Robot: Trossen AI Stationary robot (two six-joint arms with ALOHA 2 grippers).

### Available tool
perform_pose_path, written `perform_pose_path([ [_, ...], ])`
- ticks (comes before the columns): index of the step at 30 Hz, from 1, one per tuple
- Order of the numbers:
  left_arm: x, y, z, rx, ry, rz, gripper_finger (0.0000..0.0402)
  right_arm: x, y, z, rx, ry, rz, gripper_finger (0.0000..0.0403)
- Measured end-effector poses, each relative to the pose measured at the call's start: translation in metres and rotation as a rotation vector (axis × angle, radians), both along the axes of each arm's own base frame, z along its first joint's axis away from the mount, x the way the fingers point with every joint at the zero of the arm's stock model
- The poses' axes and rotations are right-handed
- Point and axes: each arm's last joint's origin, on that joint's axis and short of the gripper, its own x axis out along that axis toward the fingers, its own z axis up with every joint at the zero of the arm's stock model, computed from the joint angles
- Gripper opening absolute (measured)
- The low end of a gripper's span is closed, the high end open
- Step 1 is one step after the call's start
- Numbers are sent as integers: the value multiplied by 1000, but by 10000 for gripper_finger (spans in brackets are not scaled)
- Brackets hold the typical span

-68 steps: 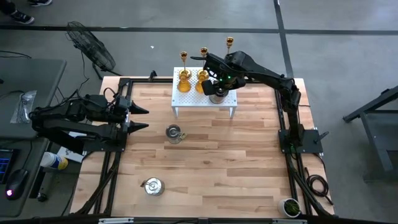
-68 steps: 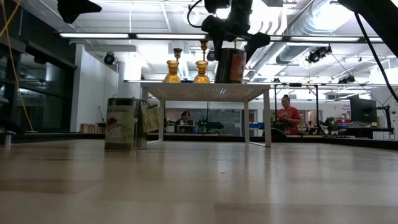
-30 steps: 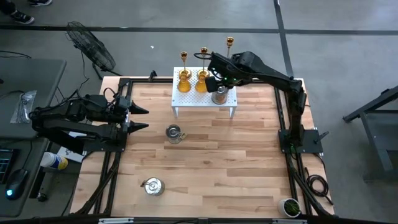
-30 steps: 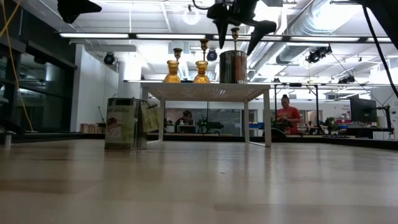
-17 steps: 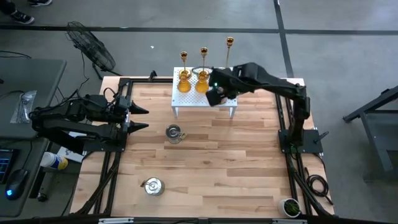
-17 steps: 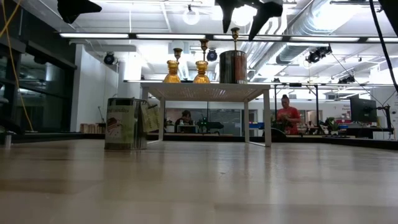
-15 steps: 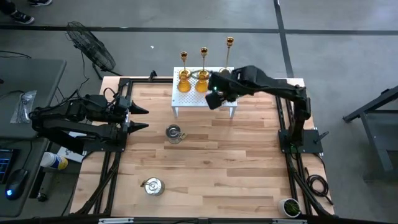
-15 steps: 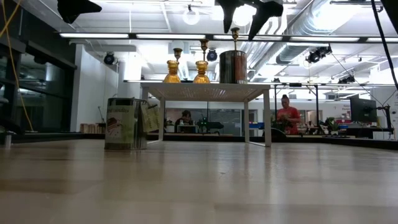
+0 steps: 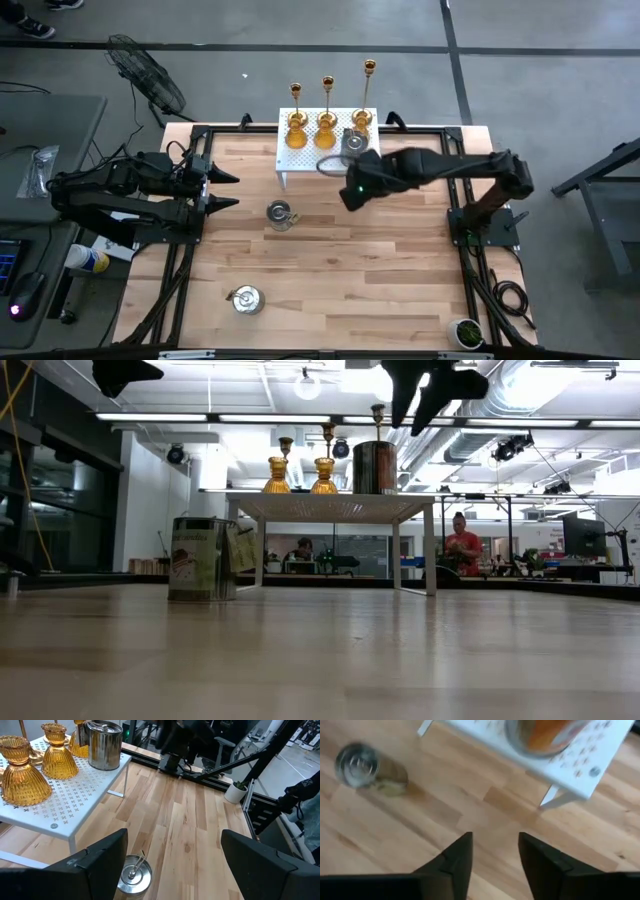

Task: Pick & Place candle stick holders
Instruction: Put the top silver scented candle on the shelf aligned with the other silver scented candle

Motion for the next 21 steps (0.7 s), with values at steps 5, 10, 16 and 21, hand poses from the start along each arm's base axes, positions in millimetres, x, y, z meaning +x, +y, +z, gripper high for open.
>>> perform_pose_path([
  [5,0,0,0,0,0,0,314,-13,23,-9,0,18,74,111],
  [10,0,0,0,0,0,0,314,-27,44,-27,2,69,127,74],
  [16,0,0,0,0,0,0,314,-45,66,-49,34,22,139,31],
  [21,0,0,0,0,0,0,314,-67,78,-65,42,11,187,5],
])
